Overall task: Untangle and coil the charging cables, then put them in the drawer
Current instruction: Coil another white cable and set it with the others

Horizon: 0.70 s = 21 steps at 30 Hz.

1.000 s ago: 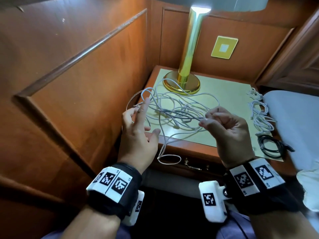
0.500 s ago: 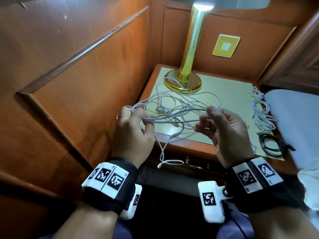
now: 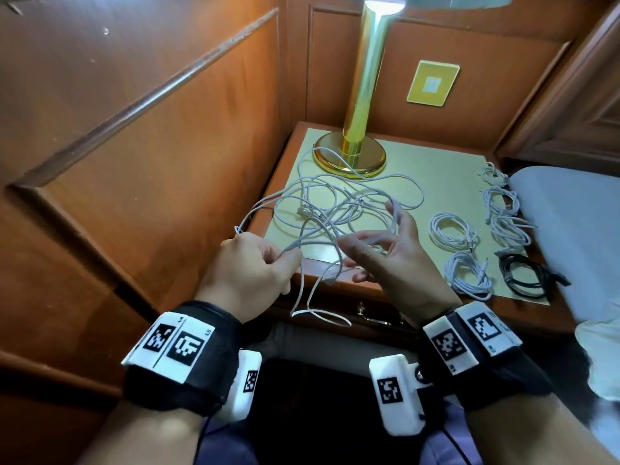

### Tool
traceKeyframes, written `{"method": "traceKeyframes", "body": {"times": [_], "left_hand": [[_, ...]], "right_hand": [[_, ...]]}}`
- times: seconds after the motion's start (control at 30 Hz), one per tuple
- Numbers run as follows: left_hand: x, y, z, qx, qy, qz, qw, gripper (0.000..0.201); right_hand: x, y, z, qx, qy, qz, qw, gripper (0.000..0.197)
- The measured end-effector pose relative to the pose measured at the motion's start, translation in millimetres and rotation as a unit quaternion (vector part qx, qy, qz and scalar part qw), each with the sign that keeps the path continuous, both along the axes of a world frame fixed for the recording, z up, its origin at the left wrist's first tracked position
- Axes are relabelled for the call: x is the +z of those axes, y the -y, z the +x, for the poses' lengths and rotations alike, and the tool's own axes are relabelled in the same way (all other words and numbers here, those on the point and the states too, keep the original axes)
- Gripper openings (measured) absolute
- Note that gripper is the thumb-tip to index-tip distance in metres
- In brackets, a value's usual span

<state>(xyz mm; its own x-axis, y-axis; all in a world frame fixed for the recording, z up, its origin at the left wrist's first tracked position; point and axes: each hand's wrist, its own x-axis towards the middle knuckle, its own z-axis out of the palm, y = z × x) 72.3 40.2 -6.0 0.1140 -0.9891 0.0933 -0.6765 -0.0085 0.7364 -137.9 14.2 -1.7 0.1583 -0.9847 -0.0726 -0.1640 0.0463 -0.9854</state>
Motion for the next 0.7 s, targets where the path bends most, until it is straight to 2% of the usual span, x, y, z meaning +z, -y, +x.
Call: {"method": "traceKeyframes", "body": {"times": [0.07, 0.13, 0.17, 0.3, 0.47, 0.5, 0.63, 0.7], "left_hand": [[2.7, 0.0, 4.3, -0.074, -0.092, 0.043, 0.992, 0.054], [6.3, -0.6, 7.3, -0.127, -0.219, 0.059, 0.966, 0.059], [8.0, -0.9, 8.3, -0.140, -0.256, 0.056, 0.955, 0.060], [12.3, -4.1, 8.7, -0.169, -0.274, 0.028, 0.946, 0.069], [14.5, -5.1, 9.1, -0.174, -0.343, 0.034, 0.923, 0.070], [15.2, -5.1, 9.6, -0.173, -0.352, 0.034, 0.919, 0.070], [16.5, -4.8, 10.7, -0.157, -0.399, 0.030, 0.903, 0.070], [16.0, -3.8, 10.8, -0.157, -0.433, 0.029, 0.887, 0.069]], "right_hand": [[2.5, -2.7, 1.1, 0.024, -0.001, -0.004, 1.000, 0.130], [1.8, -5.8, 2.3, 0.052, -0.033, 0.002, 0.998, 0.135], [-0.4, -6.9, 2.8, 0.073, -0.063, 0.011, 0.995, 0.132], [-9.9, -12.2, 7.1, 0.159, -0.191, 0.030, 0.968, 0.097], [-21.9, -18.4, 22.0, 0.189, -0.259, 0.002, 0.947, 0.091], [-24.2, -18.7, 24.3, 0.189, -0.264, -0.002, 0.946, 0.084], [-28.7, -16.1, 29.8, 0.190, -0.250, -0.007, 0.950, 0.031], [-30.6, -14.6, 30.9, 0.180, -0.253, -0.012, 0.951, 0.018]]}}
